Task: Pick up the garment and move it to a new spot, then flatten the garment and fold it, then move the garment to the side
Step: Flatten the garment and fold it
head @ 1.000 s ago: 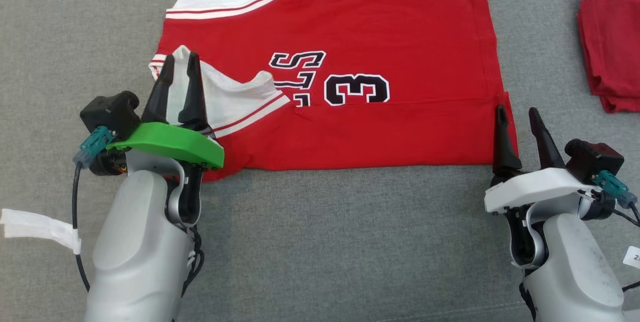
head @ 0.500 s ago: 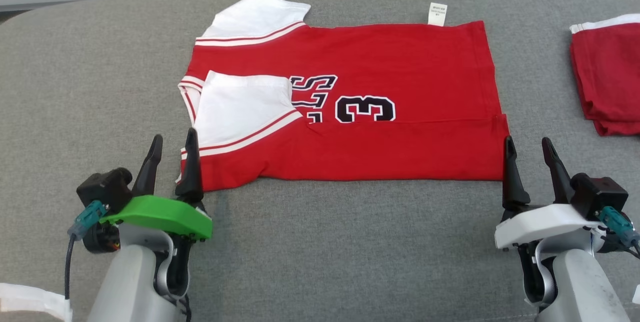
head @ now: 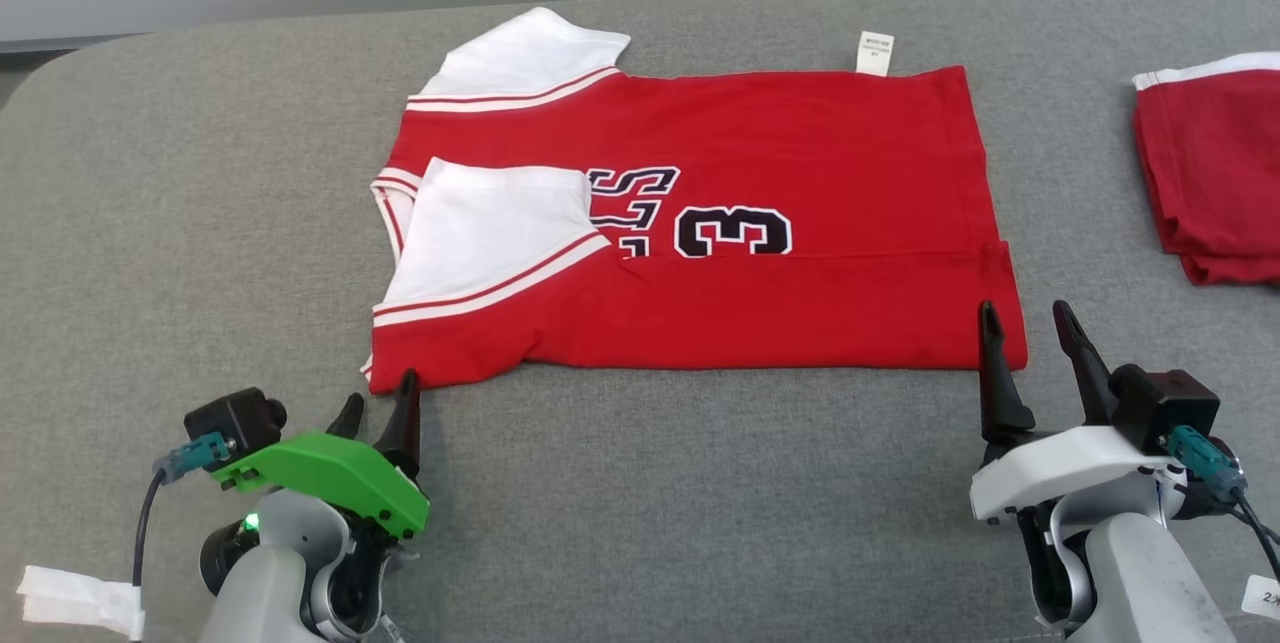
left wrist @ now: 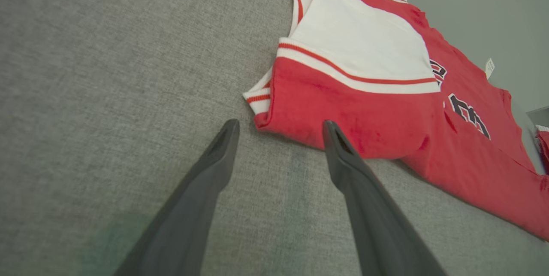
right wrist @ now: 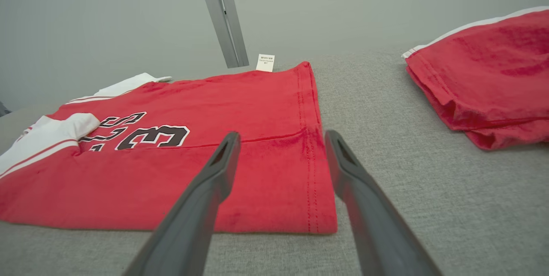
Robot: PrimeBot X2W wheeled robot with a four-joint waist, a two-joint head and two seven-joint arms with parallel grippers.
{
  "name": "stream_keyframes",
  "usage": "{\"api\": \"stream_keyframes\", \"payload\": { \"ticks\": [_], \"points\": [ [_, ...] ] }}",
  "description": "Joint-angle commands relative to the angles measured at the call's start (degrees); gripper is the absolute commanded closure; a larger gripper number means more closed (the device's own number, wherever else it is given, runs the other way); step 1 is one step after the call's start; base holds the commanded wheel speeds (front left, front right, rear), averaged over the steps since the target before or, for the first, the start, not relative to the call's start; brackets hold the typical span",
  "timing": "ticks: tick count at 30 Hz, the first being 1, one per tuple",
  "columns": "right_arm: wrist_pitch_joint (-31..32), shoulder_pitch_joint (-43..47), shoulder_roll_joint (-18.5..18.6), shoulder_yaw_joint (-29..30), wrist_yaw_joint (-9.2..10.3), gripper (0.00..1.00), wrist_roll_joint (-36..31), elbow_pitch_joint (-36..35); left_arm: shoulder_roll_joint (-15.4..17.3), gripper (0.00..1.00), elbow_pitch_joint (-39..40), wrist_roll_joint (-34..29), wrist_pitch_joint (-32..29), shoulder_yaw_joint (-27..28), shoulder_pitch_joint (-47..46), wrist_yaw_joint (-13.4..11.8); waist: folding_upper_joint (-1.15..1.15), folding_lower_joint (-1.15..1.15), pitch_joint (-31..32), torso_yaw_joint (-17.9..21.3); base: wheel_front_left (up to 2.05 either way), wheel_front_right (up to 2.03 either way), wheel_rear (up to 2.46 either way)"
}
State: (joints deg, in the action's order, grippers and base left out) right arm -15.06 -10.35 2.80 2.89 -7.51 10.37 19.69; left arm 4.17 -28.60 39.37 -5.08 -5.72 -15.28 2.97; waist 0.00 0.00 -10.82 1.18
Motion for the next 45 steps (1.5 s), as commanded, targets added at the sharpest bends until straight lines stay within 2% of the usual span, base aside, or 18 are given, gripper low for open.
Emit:
{"api": "stream_keyframes", "payload": {
  "ticks": [1, 5, 6, 7, 8, 9, 10, 17, 24, 25, 26, 27, 28, 29, 36, 45],
  "points": [
    [-0.1, -0.9, 0.2, 0.1, 0.05, 0.00, -0.4, 0.3, 0.0, 0.00, -0.5, -0.1, -0.3, -0.1, -1.4, -0.5, 0.00, 0.00, -1.4, 1.4, 0.00, 0.00, 0.00],
    [0.7, -1.4, 0.2, -0.2, 0.05, 0.00, -0.7, 1.3, 0.5, 0.00, -1.7, 0.2, 0.0, 0.2, -2.7, -0.5, 0.00, 0.00, -2.4, 2.5, 0.00, 0.00, 0.00],
    [0.9, -1.6, 0.2, -0.3, 0.05, 0.00, -0.6, 1.6, 0.7, 0.18, -2.2, 0.3, 0.2, 0.3, -3.1, -0.4, 0.00, 0.00, -2.6, 2.6, 0.00, 0.00, 0.00],
    [1.2, -1.7, 0.2, -0.2, 0.05, 0.00, -0.6, 1.8, 0.8, 0.52, -2.5, 0.3, 0.3, 0.4, -3.3, -0.4, 0.00, 0.00, -2.8, 2.7, 0.00, 0.00, 0.00],
    [1.5, -1.7, 0.2, -0.4, 0.05, 0.00, -0.7, 2.2, 1.0, 0.68, -2.8, 0.1, 0.9, 0.5, -3.6, -0.3, 0.00, 0.00, -3.0, 2.8, 0.00, 0.00, 0.00],
    [1.9, -1.8, 0.2, -0.4, 0.05, 0.00, -0.8, 2.5, 1.1, 0.92, -2.9, 0.0, 1.4, 0.6, -3.8, -0.3, 0.00, 0.00, -3.1, 2.9, 0.00, 0.00, 0.00],
    [2.3, -1.9, 0.2, -0.3, 0.05, 0.00, -0.8, 2.9, 1.1, 1.00, -3.1, -0.1, 2.0, 0.7, -4.1, -0.1, 0.00, 0.00, -3.2, 2.9, 0.00, 0.00, 0.00],
    [4.9, -4.2, 0.2, 0.8, 0.05, 0.00, 0.4, 7.0, 0.8, 1.00, -1.8, -0.8, 4.9, -0.4, -4.4, 1.0, 0.00, 0.00, -3.3, 1.6, 0.00, 0.00, 0.00],
    [9.1, -7.5, 0.1, 2.1, 0.05, 0.00, 0.1, 14.7, 0.0, 1.00, 0.7, -0.6, 6.1, -2.5, -3.6, 1.6, 0.00, 0.00, -3.0, -0.9, 0.00, 0.00, 0.00],
    [9.1, -7.8, 0.1, 2.0, 0.05, 0.04, 0.3, 15.3, 0.0, 1.00, 1.1, -0.5, 6.4, -2.6, -3.5, 1.6, 0.00, 0.00, -2.9, -1.1, 0.00, 0.00, 0.00],
    [8.8, -8.2, 0.1, 1.9, 0.05, 0.53, 0.9, 15.8, -0.1, 1.00, 1.5, -0.5, 6.3, -2.8, -3.4, 1.8, 0.00, 0.00, -2.8, -1.3, 0.00, 0.00, 0.00],
    [8.5, -8.5, 0.1, 1.8, 0.05, 0.63, 1.4, 16.1, -0.1, 1.00, 1.9, -0.4, 6.5, -2.9, -3.2, 1.8, 0.00, 0.00, -2.7, -1.4, 0.00, 0.00, 0.00],
    [8.3, -8.9, 0.1, 1.8, 0.05, 0.89, 2.0, 16.2, -0.1, 1.00, 2.4, -0.4, 6.7, -3.0, -3.0, 1.8, 0.00, 0.00, -2.6, -1.5, 0.00, 0.00, 0.00],
    [8.1, -9.1, 0.1, 1.9, 0.05, 1.00, 2.5, 16.3, -0.1, 1.00, 2.8, -0.4, 6.8, -3.0, -2.8, 1.8, 0.00, 0.00, -2.4, -1.6, 0.00, 0.00, 0.00],
    [10.1, -7.3, 0.2, 3.7, 0.05, 1.00, 4.5, 10.6, 1.1, 1.00, 9.2, -0.4, 6.4, -3.2, -0.1, 1.6, 0.00, 0.00, -0.6, -1.7, 0.00, 0.00, 0.00],
    [19.5, 4.2, 0.2, 5.4, 0.06, 1.00, 5.5, -4.9, 1.2, 1.00, 22.2, 0.3, 2.7, -4.6, 12.5, -2.3, 0.00, 0.00, 0.3, -1.1, 0.00, 0.00, 0.00]
  ]
}}
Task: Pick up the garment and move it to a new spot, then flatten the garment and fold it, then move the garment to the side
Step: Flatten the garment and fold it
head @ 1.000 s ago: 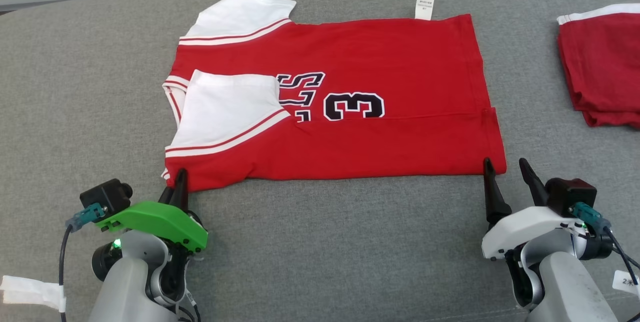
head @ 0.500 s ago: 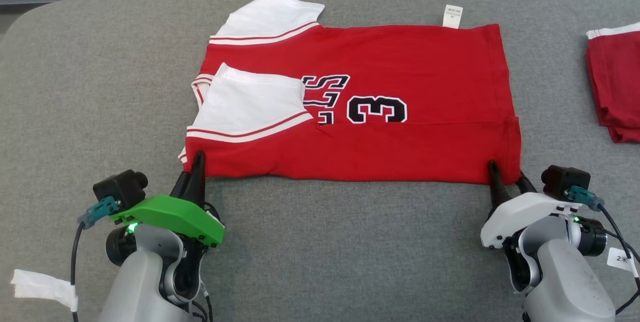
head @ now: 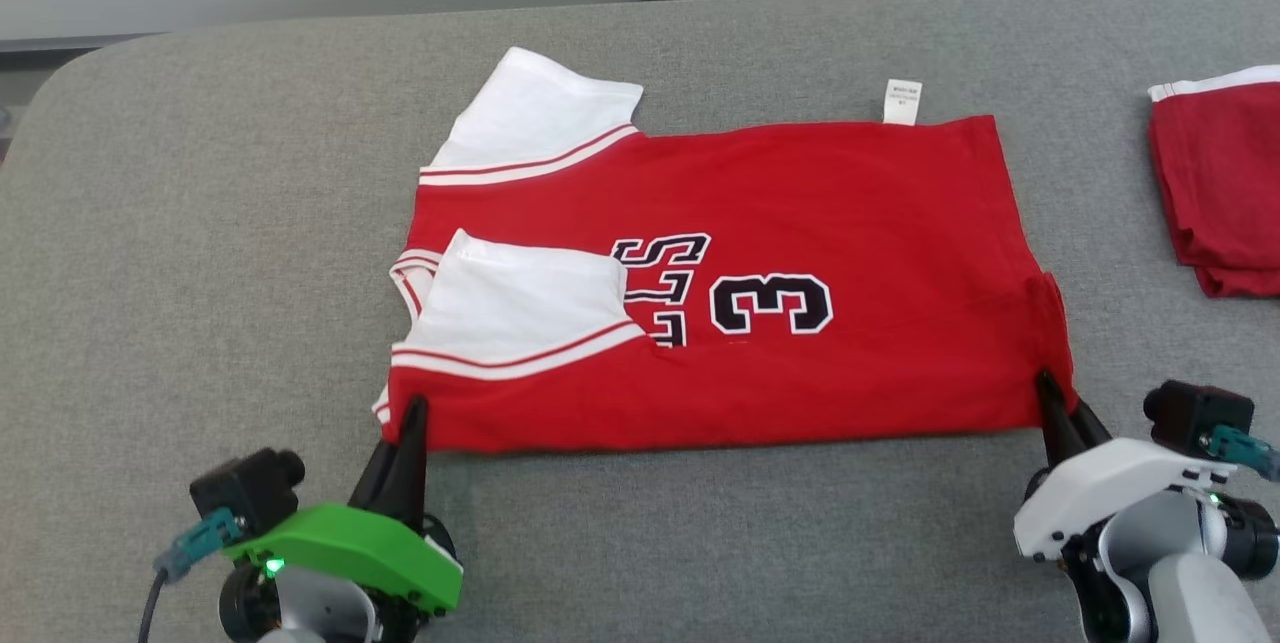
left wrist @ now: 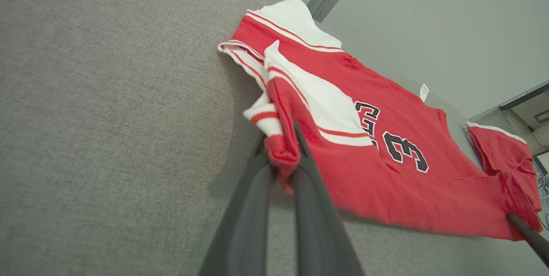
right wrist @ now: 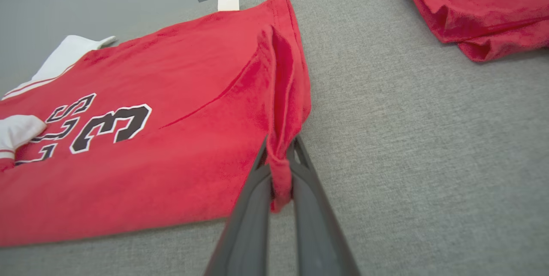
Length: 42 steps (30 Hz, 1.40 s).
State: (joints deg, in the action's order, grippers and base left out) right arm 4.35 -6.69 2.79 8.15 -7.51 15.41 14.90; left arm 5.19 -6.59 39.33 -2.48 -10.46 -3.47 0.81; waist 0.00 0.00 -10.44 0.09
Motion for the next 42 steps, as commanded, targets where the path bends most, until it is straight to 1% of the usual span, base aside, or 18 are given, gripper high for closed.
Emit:
{"api": "stream_keyframes", "payload": {
  "ticks": [1, 4, 7, 8, 9, 10, 11, 12, 15, 17, 20, 23, 27, 32, 37, 42],
  "points": [
    [0.8, 2.2, 0.2, 0.3, 0.05, 1.00, 0.9, -1.6, -0.1, 1.00, 1.3, 0.9, -0.4, 0.0, 2.5, -0.8, 0.00, 0.00, -0.1, 0.1, 0.00, 0.00, 0.00],
    [2.3, 5.8, 0.2, 1.1, 0.05, 1.00, 2.2, -3.7, -0.6, 1.00, 3.0, 2.0, -0.6, -0.4, 6.5, -2.3, 0.00, 0.00, -0.3, 0.2, 0.00, 0.00, 0.00],
    [2.6, 7.8, 0.2, 1.3, 0.06, 1.00, 3.5, -4.0, -1.1, 1.00, 3.5, 2.3, 0.5, -0.3, 8.3, -3.5, 0.00, 0.00, -0.5, 0.2, 0.00, 0.00, 0.00],
    [2.3, 8.2, 0.2, 1.4, 0.06, 0.85, 3.9, -3.7, -1.2, 1.00, 3.1, 2.3, 0.5, -0.7, 8.8, -3.7, 0.00, 0.00, -0.6, 0.2, 0.00, 0.00, 0.00],
    [2.0, 8.5, 0.2, 1.5, 0.06, 0.61, 4.0, -3.4, -1.3, 1.00, 2.8, 2.5, 0.5, -0.9, 8.9, -3.9, 0.00, 0.00, -0.6, 0.2, 0.00, 0.00, 0.00],
    [1.6, 8.8, 0.2, 1.5, 0.06, 0.12, 4.3, -2.9, -1.3, 0.72, 2.6, 2.6, 0.7, -1.0, 9.0, -4.0, 0.00, 0.00, -0.6, 0.3, 0.00, 0.00, 0.00],
    [1.3, 8.9, 0.2, 1.5, 0.06, 0.00, 4.4, -2.5, -1.3, 0.24, 2.2, 2.3, 0.7, -1.2, 8.9, -4.2, 0.00, 0.00, -0.6, 0.4, 0.00, 0.00, 0.00],
    [0.9, 8.9, 0.2, 1.4, 0.05, 0.00, 4.5, -2.2, -1.2, 0.00, 1.9, 1.9, 0.8, -1.3, 8.8, -4.2, 0.00, 0.00, -0.5, 0.5, 0.00, 0.00, 0.00],
    [-0.2, 8.8, 0.2, 1.7, 0.05, 0.00, 4.6, -1.4, -0.4, 0.00, 1.9, 1.3, 1.7, -0.5, 8.7, -4.7, 0.00, 0.00, -0.4, 0.8, 0.00, 0.00, 0.00],
    [-1.0, 9.0, 0.2, 2.4, 0.05, 0.00, 4.2, -1.3, 0.7, 0.00, 2.4, 0.7, 2.1, 0.1, 8.5, -5.0, 0.00, 0.00, -0.2, 1.0, 0.00, 0.00, 0.00],
    [-2.1, 8.1, 0.2, 3.0, 0.05, 0.00, 2.7, -1.7, 3.4, 0.00, 3.7, -0.6, 1.8, 1.0, 6.5, -5.2, 0.00, 0.00, 0.0, 1.5, 0.00, 0.00, 0.00],
    [-2.6, 6.5, 0.2, 3.4, 0.05, 0.00, 1.4, -3.6, 6.9, 0.00, 5.1, -2.9, -0.1, 0.9, 2.4, -4.4, 0.00, 0.00, -0.2, 2.0, 0.00, 0.00, 0.00],
    [-2.1, 3.6, 0.2, 2.2, 0.05, 0.00, -0.7, -6.4, 12.0, 0.00, 6.7, -5.9, -5.0, 0.0, -7.3, -3.0, 0.00, 0.00, -1.7, 3.0, 0.00, 0.00, 0.00],
    [-1.1, -2.2, 0.2, -2.1, 0.05, 0.00, -2.0, -8.4, 17.6, 0.00, 5.2, -8.2, -12.9, -1.8, -23.7, 0.6, 0.00, 0.00, -6.0, 5.9, 0.00, 0.00, 0.00],
    [-1.4, -8.1, 0.2, -7.1, 0.05, 0.00, -1.6, -8.1, 19.8, 0.00, -0.9, -7.4, -20.6, -3.6, -38.0, 3.6, 0.00, 0.00, -11.1, 9.6, 0.00, 0.00, 0.00],
    [-3.2, -13.3, 0.2, -11.3, 0.05, 0.00, -0.2, -6.8, 21.8, 0.00, -9.1, -7.0, -25.3, -4.8, -47.2, 5.0, 0.00, 0.00, -16.0, 13.5, 0.00, 0.00, 0.00]
  ]
}}
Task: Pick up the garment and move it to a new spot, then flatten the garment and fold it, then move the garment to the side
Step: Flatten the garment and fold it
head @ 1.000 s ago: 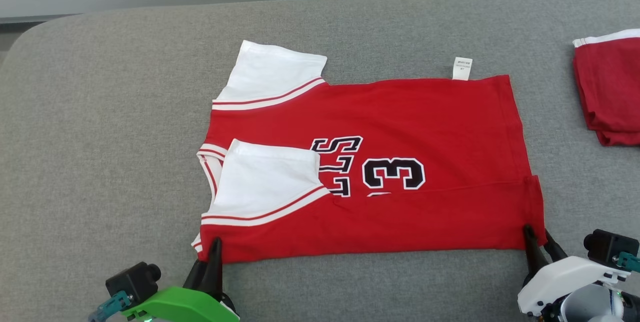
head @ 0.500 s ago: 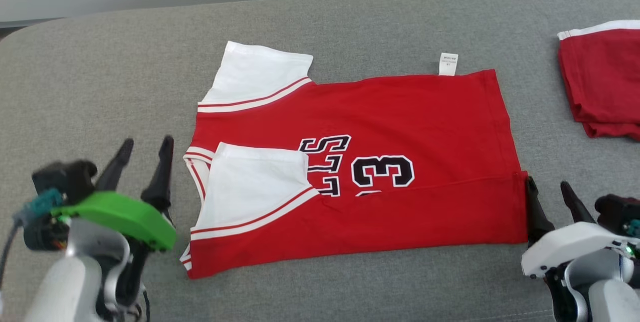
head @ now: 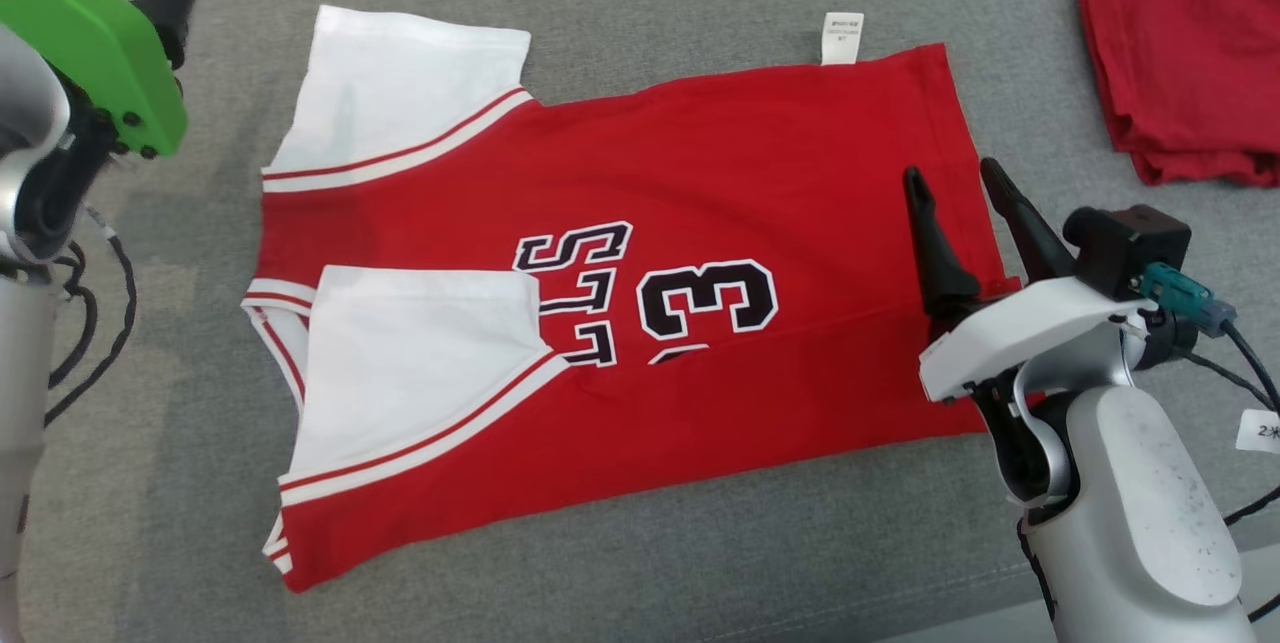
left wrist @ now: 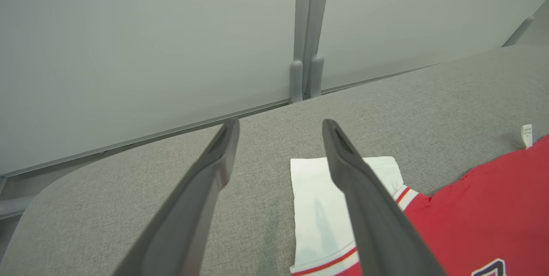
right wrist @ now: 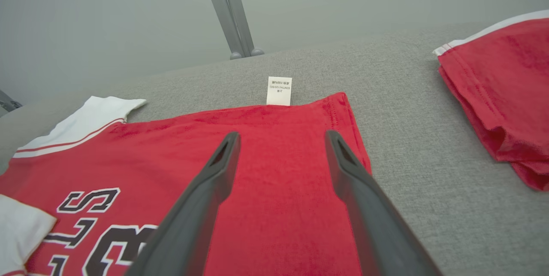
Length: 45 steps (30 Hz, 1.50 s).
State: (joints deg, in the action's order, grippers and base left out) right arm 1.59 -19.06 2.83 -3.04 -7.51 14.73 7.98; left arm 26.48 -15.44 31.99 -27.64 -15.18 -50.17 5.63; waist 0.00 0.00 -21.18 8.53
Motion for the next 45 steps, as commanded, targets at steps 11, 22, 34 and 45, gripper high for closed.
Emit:
{"api": "stream_keyframes", "payload": {
  "ticks": [11, 22, 34, 45],
  "points": [
    [-4.4, -7.3, 0.1, -2.8, 0.05, 0.00, 0.1, 3.6, 6.5, 0.00, -7.6, 8.0, -8.7, -0.1, -3.5, 1.7, 0.00, 0.00, -12.1, 10.6, 0.00, 0.00, 0.00],
    [-6.8, -9.9, 0.1, -4.1, 0.05, 0.00, 0.5, 5.7, 9.8, 0.00, -5.5, 10.6, -10.1, 0.8, -0.5, 1.7, 0.00, 0.00, -14.2, 11.6, 0.00, 0.00, 0.00],
    [-6.5, -13.9, 0.1, -5.5, 0.05, 0.00, -0.7, 6.6, 9.3, 1.00, -4.3, 10.3, -10.5, -0.6, -0.9, 0.9, 0.00, 0.00, -14.7, 12.3, 0.00, 0.00, 0.00],
    [1.4, -26.8, 8.8, -8.7, 0.06, 0.00, -4.1, 15.4, 5.9, 1.00, -0.8, 10.5, -4.6, -3.1, -3.3, 1.5, 0.00, 0.00, -12.2, 6.3, 0.00, 0.00, 0.00]
  ]
}}
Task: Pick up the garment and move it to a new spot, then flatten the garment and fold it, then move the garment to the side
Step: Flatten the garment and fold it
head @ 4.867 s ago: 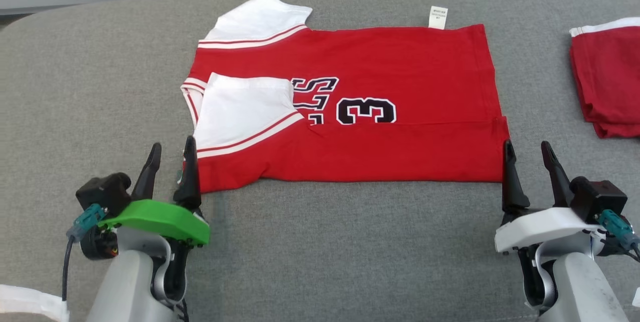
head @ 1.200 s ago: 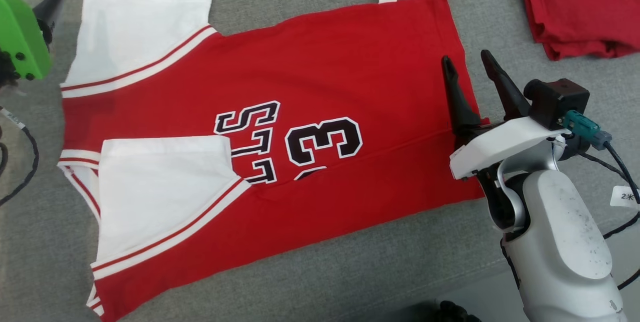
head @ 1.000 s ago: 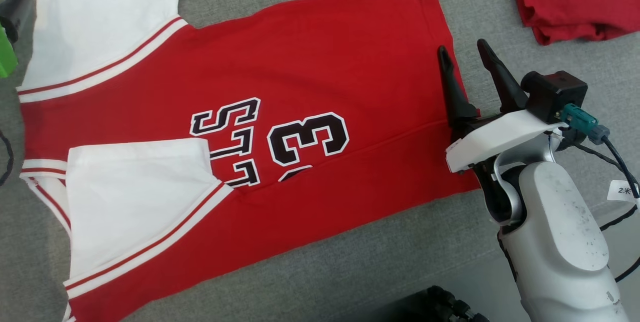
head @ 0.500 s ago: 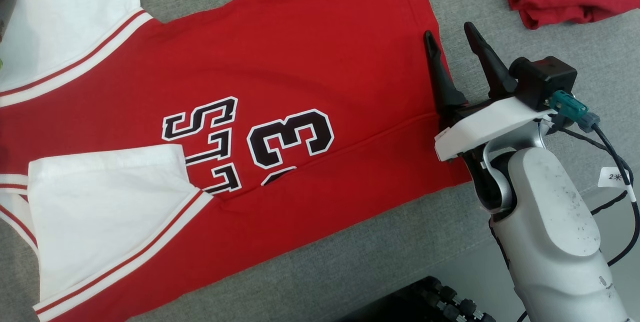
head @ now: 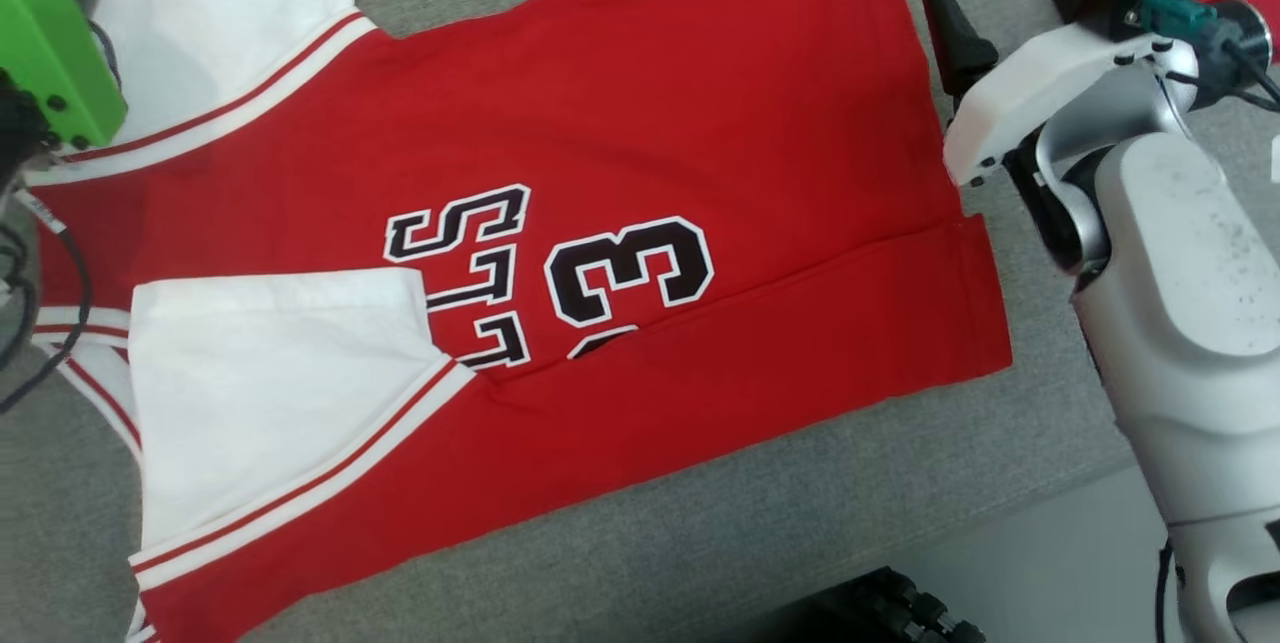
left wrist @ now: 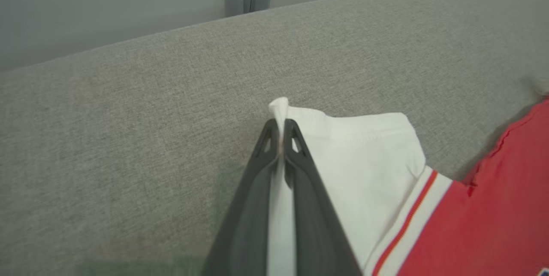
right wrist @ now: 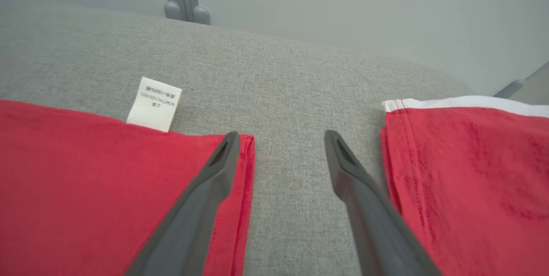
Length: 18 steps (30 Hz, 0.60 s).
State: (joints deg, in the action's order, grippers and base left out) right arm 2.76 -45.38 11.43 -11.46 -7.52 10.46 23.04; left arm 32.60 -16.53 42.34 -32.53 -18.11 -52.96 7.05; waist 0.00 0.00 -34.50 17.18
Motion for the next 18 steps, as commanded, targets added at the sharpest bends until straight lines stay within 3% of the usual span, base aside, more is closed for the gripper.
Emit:
{"api": "stream_keyframes", "payload": {
  "ticks": [1, 12, 13, 16, 17, 18],
  "points": [
    [1.5, -1.6, 1.1, -1.4, 0.07, 0.00, 0.7, 1.5, -0.5, 1.00, 0.9, 0.4, 0.7, -0.6, -0.5, 0.2, 0.00, 0.00, 1.4, -3.2, 0.00, 0.00, 0.00],
    [12.0, -8.4, 8.8, -11.7, 0.08, 0.00, 9.9, 10.7, -2.7, 1.00, 4.8, 2.7, 7.1, -4.5, 0.2, 0.4, 0.00, 0.00, 2.8, -9.4, 0.00, 0.00, 0.00],
    [12.8, -8.9, 9.3, -12.4, 0.08, 0.51, 11.0, 11.5, -2.8, 1.00, 4.8, 2.8, 7.6, -4.8, 0.2, 0.4, 0.00, 0.00, 2.9, -9.7, 0.00, 0.00, 0.00],
    [14.2, -9.9, 10.5, -14.2, 0.08, 0.83, 13.0, 13.1, -3.2, 1.00, 4.8, 3.3, 9.1, -5.7, 0.2, 0.5, 0.00, 0.00, 3.1, -10.3, 0.00, 0.00, 0.00],
    [14.2, -10.4, 10.8, -14.5, 0.09, 1.00, 13.6, 13.7, -3.2, 1.00, 4.7, 3.5, 9.6, -6.1, 0.1, 0.5, 0.00, 0.00, 3.2, -10.5, 0.00, 0.00, 0.00],
    [14.0, -10.7, 11.1, -14.7, 0.09, 1.00, 14.0, 14.2, -3.2, 1.00, 4.5, 3.6, 10.0, -6.4, 0.1, 0.5, 0.00, 0.00, 3.3, -10.5, 0.00, 0.00, 0.00]
  ]
}}
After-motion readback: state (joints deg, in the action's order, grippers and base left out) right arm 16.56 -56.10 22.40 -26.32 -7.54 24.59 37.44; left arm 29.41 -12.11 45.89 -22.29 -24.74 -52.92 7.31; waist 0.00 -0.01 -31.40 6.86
